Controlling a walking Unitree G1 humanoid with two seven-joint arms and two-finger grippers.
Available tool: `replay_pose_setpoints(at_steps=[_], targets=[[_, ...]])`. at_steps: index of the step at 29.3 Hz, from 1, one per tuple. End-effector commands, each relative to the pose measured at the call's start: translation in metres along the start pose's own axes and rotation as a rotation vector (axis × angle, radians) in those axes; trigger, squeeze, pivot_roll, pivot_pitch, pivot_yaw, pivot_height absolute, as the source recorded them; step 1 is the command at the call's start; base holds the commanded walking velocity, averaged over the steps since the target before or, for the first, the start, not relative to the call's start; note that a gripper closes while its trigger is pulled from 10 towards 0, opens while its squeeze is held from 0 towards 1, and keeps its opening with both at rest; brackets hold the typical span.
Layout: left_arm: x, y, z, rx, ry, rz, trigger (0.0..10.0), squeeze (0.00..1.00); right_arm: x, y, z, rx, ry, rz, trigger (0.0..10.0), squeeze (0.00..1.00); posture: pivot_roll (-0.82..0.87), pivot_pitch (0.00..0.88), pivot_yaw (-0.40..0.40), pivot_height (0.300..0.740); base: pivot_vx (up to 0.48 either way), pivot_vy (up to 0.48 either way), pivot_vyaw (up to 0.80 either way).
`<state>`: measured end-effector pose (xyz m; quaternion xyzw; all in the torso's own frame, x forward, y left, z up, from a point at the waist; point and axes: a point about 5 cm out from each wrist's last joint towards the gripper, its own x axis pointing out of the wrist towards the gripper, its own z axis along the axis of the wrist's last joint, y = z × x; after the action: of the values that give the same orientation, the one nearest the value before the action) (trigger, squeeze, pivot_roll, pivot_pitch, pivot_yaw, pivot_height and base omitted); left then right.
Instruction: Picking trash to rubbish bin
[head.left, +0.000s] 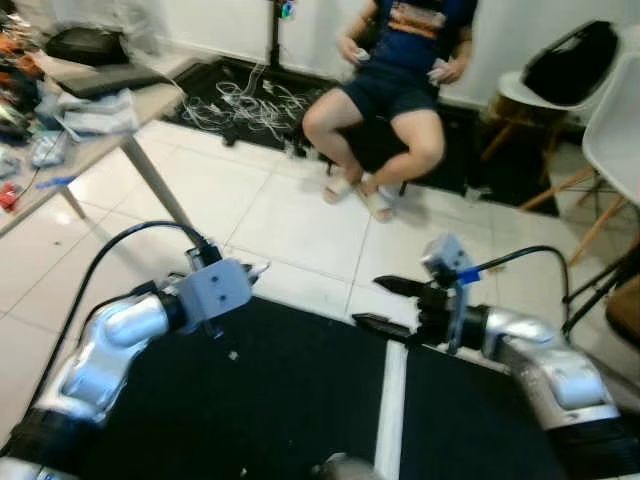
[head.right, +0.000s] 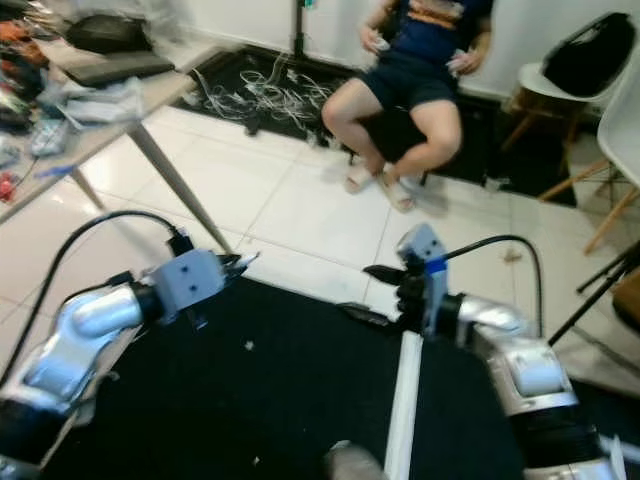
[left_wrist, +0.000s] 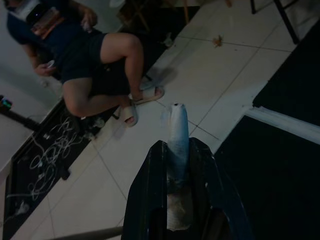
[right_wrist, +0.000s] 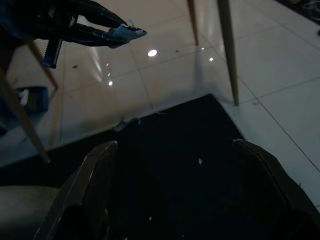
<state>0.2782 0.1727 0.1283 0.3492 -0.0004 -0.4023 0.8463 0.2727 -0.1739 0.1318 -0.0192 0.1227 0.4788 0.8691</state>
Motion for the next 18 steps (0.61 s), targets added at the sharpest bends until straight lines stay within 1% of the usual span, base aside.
replay_pose_setpoints(at_steps=[1,18], targets=[[0.0006,-0.004,-0.0017,0.01,0.008,-0.019,10.0,0.0,-0.001,-0.0004,-0.0019,0.007,0.016,-0.004,10.0,0.0,0.0,0.0,-0.006,0.74,0.0,0.0,-0.8],[0.0039,-0.0069,-0.0021,0.012,-0.001,-0.028,10.0,0.0,0.0008,-0.0017,0.0044,0.008,-0.026,-0.016,10.0,0.0,0.0,0.0,-0.003,0.74,0.0,0.0,-0.8]])
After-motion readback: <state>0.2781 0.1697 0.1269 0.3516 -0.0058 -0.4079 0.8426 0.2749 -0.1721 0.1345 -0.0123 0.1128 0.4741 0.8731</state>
